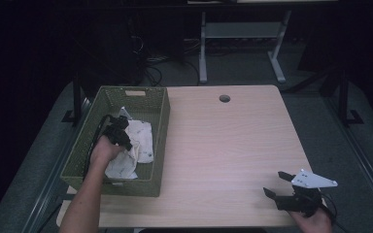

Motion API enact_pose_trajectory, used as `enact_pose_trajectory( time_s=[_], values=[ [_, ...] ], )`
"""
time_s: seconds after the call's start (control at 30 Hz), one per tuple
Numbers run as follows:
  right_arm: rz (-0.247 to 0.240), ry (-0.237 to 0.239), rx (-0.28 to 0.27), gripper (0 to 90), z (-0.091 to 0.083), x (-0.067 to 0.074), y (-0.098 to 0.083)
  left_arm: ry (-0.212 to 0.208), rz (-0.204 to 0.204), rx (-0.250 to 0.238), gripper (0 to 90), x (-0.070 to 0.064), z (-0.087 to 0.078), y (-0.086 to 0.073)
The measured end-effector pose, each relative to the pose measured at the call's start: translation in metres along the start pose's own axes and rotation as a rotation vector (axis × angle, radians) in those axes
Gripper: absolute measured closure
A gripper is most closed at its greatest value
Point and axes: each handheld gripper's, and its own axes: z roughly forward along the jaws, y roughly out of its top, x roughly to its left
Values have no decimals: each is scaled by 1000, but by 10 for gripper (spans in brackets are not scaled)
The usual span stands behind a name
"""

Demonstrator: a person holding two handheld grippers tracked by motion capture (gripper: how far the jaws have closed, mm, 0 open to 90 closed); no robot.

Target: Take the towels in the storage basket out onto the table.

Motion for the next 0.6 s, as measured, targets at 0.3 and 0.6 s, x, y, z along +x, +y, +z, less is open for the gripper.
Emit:
enact_pose_trajectory(
  time_s=[0.3,0.6],
  values=[
    [4,-10,-16,200,-3,-1,1,-63,4,-128,848,4,-29,-8],
    [-4,-12,-20,202,-4,-1,2,-110,26,-265,850,4,-57,-26]
  ],
)
